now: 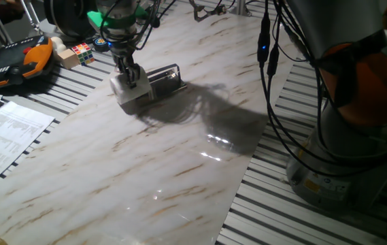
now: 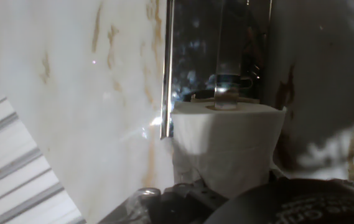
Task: Take the roll of paper down from the shelf
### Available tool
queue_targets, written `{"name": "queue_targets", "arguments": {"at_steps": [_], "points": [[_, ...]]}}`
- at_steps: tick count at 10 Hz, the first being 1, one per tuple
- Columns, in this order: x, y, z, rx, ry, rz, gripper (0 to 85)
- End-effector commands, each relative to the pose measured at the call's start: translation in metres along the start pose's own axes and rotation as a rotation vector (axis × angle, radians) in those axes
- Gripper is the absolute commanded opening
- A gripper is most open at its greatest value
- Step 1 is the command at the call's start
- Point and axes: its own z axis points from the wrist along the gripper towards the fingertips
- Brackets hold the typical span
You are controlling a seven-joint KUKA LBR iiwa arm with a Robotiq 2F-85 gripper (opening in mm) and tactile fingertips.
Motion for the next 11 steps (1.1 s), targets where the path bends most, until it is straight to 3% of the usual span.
{"name": "queue_targets", "arguments": {"at_steps": [1, 7, 11], "points": [[0.004, -0.001, -0.001, -0.001, -0.002, 0.002, 30.3], [0.046, -0.022, -0.001, -0.008, -0.008, -0.057, 31.3], [0.056, -0.036, 0.002, 0.004, 0.012, -0.296, 31.3]]}}
